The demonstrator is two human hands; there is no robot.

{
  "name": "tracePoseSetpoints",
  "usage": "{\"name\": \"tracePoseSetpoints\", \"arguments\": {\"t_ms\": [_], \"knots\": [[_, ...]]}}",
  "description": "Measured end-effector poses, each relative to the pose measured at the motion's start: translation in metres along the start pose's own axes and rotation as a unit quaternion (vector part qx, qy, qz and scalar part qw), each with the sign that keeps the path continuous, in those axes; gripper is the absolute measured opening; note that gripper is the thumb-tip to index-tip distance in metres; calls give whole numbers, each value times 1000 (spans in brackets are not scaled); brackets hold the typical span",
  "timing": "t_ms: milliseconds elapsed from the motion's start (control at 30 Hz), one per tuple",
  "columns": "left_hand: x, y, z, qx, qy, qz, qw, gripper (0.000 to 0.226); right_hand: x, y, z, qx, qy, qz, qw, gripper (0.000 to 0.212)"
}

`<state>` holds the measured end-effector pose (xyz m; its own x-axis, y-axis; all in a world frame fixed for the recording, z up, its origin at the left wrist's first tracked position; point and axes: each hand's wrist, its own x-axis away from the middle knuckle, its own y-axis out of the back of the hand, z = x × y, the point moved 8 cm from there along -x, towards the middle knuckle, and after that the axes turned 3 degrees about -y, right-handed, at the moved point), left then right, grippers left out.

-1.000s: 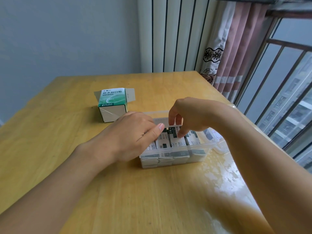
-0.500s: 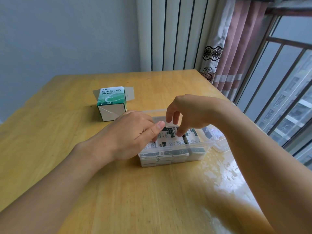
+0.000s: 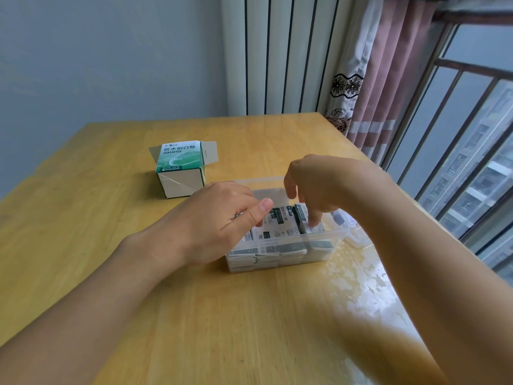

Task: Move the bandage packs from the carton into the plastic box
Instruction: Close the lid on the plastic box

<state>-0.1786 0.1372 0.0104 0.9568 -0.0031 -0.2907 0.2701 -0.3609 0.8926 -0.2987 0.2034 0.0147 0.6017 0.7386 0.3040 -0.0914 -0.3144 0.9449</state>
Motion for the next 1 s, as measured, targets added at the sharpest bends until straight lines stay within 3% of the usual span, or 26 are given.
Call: {"name": "tracePoseSetpoints", "arguments": {"t_ms": [367, 500, 600, 733, 900, 1000], "knots": [[-1, -1, 1, -7, -4, 3, 1000, 73, 8, 5, 7, -8, 13, 0, 1000, 66], [-1, 4, 0, -9, -1, -5, 1000, 74, 21, 24, 1, -78, 50, -41, 995, 59], [0, 11, 4, -1, 11, -28, 1000, 70, 30, 43, -20, -170, 58, -112, 977, 44], [0, 21, -1, 20, 27, -100, 994, 48, 31, 27, -93, -218, -61, -268, 936, 35], [5, 27, 12, 71, 101, -245, 962, 26, 35, -56, -149, -296, -175, -197, 918, 88], [14, 23, 28, 124, 169, -277, 938, 32, 36, -89, -147, -286, -180, -124, 933, 133]]}}
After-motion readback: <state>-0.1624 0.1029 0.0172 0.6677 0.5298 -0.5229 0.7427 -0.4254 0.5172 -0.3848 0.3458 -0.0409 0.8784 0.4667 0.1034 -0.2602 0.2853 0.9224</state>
